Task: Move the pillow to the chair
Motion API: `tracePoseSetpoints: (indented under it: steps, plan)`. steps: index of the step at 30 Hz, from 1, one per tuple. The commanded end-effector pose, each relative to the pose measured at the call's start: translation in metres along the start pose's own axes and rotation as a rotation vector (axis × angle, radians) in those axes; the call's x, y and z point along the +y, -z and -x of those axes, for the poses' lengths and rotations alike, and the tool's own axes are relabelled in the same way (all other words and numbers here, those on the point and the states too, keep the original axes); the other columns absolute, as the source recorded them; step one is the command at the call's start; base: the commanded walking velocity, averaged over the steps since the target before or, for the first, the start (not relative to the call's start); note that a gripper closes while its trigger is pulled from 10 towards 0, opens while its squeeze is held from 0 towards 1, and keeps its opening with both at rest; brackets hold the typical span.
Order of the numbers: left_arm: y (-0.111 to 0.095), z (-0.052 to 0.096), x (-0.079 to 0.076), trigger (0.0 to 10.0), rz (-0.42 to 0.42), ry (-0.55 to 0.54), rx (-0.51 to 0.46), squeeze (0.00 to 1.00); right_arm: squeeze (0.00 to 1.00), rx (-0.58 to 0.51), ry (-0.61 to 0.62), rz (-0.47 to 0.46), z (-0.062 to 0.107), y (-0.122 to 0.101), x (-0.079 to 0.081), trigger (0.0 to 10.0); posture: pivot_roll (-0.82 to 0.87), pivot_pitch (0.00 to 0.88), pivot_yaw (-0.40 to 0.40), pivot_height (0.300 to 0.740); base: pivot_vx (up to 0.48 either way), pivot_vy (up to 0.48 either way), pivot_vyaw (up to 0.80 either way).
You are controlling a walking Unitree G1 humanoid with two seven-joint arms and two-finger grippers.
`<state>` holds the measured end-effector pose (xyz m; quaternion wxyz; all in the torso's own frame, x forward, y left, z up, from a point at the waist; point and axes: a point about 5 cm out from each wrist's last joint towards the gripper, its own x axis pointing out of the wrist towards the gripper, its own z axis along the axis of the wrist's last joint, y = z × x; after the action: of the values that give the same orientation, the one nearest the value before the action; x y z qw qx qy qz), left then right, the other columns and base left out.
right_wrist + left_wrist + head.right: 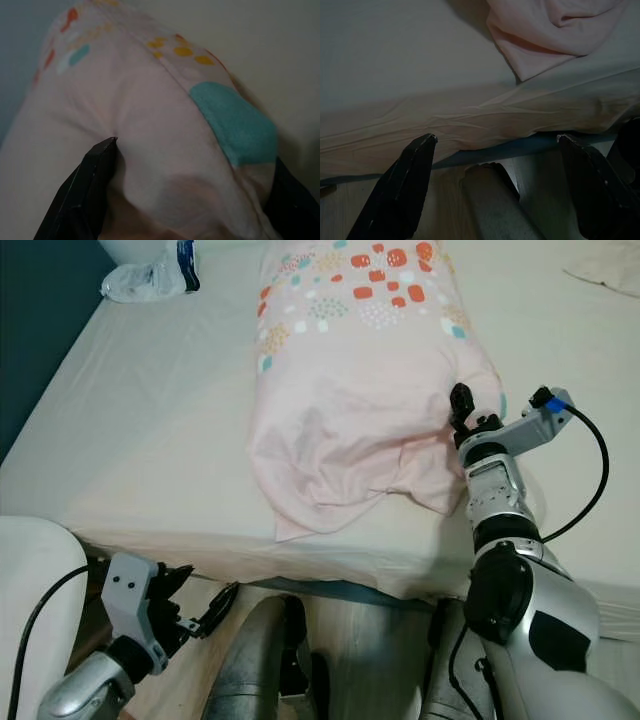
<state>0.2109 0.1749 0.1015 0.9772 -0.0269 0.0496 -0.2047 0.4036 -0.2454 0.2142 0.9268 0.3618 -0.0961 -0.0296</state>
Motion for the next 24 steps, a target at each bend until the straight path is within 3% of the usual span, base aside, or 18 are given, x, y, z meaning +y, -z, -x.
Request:
tracePoseSetpoints:
  steps: [1, 4, 5, 6, 9, 20, 21, 24]
  plan:
    - [0.005, 0.007, 0.002, 10.0, 0.006, -0.010, 0.041, 0.00, 0.00, 0.068, 0.027, 0.017, 0.002, 0.015, -0.001, 10.0, 0.28, 0.448, 0.211, 0.583, 0.000, 0.000, 0.00]
    - [0.005, 0.005, 0.003, 10.0, 0.009, -0.010, 0.048, 0.00, 0.00, 0.081, 0.018, 0.047, 0.002, 0.016, 0.001, 10.0, 0.27, 0.441, 0.213, 0.583, 0.000, 0.000, 0.00]
    - [0.004, 0.005, 0.003, 10.0, 0.011, -0.010, 0.050, 0.00, 0.00, 0.077, 0.006, 0.042, 0.001, 0.016, 0.003, 7.6, 0.27, 0.441, 0.213, 0.583, 0.000, 0.000, 0.00]
    - [0.004, 0.004, 0.002, 10.0, 0.011, -0.009, 0.050, 0.00, 0.00, 0.075, -0.030, 0.044, 0.001, 0.016, 0.006, 0.0, 0.27, 0.434, 0.212, 0.583, 0.000, 0.000, 0.00]
    - [0.004, -0.003, -0.001, 10.0, 0.017, -0.001, 0.043, 0.00, 0.00, 0.062, -0.113, 0.057, 0.000, 0.013, 0.011, 0.0, 0.25, 0.418, 0.208, 0.583, 0.000, 0.000, 0.00]
    - [0.004, -0.021, -0.002, 10.0, 0.025, 0.002, 0.014, 0.00, 0.00, 0.040, -0.184, 0.091, 0.004, 0.009, 0.008, 0.0, 0.21, 0.362, 0.179, 0.583, 0.000, 0.000, 0.00]
    - [0.004, -0.028, -0.002, 10.0, 0.030, 0.000, 0.000, 0.00, 0.00, 0.052, -0.206, 0.086, 0.008, 0.015, 0.003, 0.0, 0.19, 0.333, 0.162, 0.583, 0.000, 0.000, 0.00]
    - [0.003, -0.033, -0.003, 10.0, 0.033, 0.003, -0.011, 0.00, 0.00, 0.071, -0.237, 0.075, 0.013, 0.024, 0.001, 0.0, 0.18, 0.328, 0.159, 0.583, 0.000, 0.000, 0.00]
